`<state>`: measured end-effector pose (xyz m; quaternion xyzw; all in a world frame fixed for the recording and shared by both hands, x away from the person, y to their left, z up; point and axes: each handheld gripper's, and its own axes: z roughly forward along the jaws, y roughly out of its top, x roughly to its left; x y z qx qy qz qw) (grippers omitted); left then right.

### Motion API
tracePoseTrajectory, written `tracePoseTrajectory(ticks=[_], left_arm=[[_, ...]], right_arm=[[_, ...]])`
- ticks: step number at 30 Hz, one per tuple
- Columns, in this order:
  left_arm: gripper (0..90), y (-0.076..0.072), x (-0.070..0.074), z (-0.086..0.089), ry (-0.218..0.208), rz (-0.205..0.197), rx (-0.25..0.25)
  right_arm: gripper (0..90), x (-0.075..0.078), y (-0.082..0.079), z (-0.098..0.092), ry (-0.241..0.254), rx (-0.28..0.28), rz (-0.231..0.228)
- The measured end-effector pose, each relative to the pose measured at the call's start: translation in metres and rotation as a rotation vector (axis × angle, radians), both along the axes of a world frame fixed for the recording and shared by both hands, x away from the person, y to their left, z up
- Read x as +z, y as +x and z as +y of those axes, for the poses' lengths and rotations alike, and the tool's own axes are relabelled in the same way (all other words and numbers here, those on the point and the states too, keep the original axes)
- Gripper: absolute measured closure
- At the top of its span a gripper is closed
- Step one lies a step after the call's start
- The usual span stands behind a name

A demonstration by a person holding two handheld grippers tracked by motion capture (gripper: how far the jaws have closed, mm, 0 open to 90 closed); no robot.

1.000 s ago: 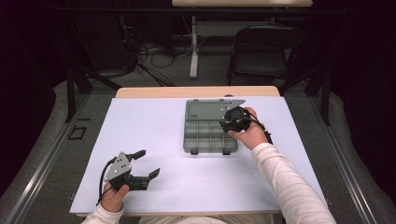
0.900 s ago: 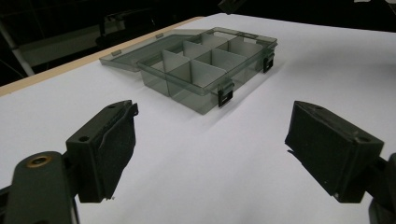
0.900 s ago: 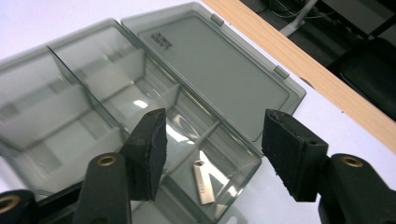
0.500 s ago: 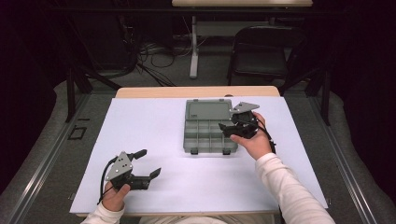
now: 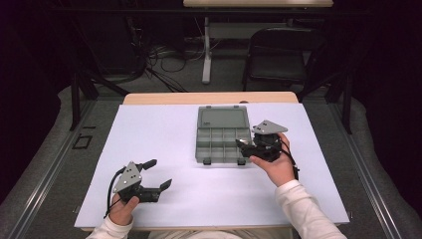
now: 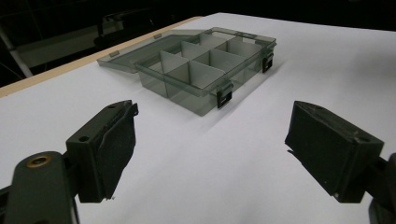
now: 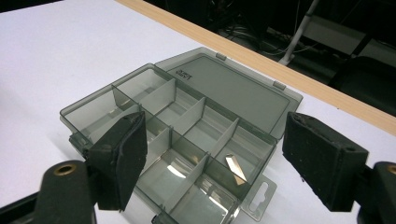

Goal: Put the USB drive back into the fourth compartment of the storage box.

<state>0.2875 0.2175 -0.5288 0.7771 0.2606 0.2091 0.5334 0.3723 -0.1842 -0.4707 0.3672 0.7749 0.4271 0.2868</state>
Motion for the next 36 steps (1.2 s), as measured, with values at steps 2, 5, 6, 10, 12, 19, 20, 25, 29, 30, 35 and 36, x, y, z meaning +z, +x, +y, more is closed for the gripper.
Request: tracePoseTrajectory(ticks=[2, 5, 6, 10, 12, 19, 20, 25, 29, 30, 35, 36], left_arm=[[15.8, 0.000, 0.000, 0.000, 0.000, 0.000, 0.001], [15.8, 0.000, 0.000, 0.000, 0.002, 0.001, -0.001], [15.8, 0.000, 0.000, 0.000, 0.002, 0.000, -0.003], [15.8, 0.000, 0.000, 0.000, 0.002, 0.001, -0.002], [15.8, 0.000, 0.000, 0.000, 0.002, 0.001, -0.001], [15.8, 0.000, 0.000, -0.001, 0.002, 0.000, 0.000], [15.8, 0.000, 0.000, -0.001, 0.003, -0.001, 0.000], [15.8, 0.000, -0.001, -0.001, 0.001, 0.001, 0.003], [15.8, 0.000, 0.000, 0.000, 0.004, -0.001, 0.003], [15.8, 0.000, 0.000, 0.000, 0.006, -0.001, 0.003], [15.8, 0.000, 0.000, 0.000, 0.008, -0.002, 0.002], [15.8, 0.000, 0.000, 0.000, 0.006, -0.002, 0.002]], right_arm=[[22.2, -0.002, -0.004, -0.001, 0.010, -0.004, -0.004], [22.3, -0.002, -0.008, -0.004, 0.019, -0.007, -0.008], [22.3, -0.002, -0.009, -0.005, 0.021, -0.008, -0.009], [22.3, -0.002, -0.017, -0.010, 0.043, -0.004, -0.004], [22.3, -0.002, -0.021, -0.012, 0.061, 0.004, 0.002], [21.8, -0.005, -0.037, -0.014, 0.062, 0.029, 0.018], [21.7, -0.006, -0.040, -0.014, 0.061, 0.031, 0.025], [21.8, -0.010, -0.049, -0.018, 0.067, 0.024, 0.032], [21.8, -0.013, -0.056, -0.023, 0.076, 0.013, 0.022], [21.8, -0.016, -0.060, -0.025, 0.080, 0.006, 0.021], [21.8, -0.025, -0.067, -0.029, 0.085, -0.007, 0.025], [21.8, -0.026, -0.068, -0.030, 0.086, -0.007, 0.029]])
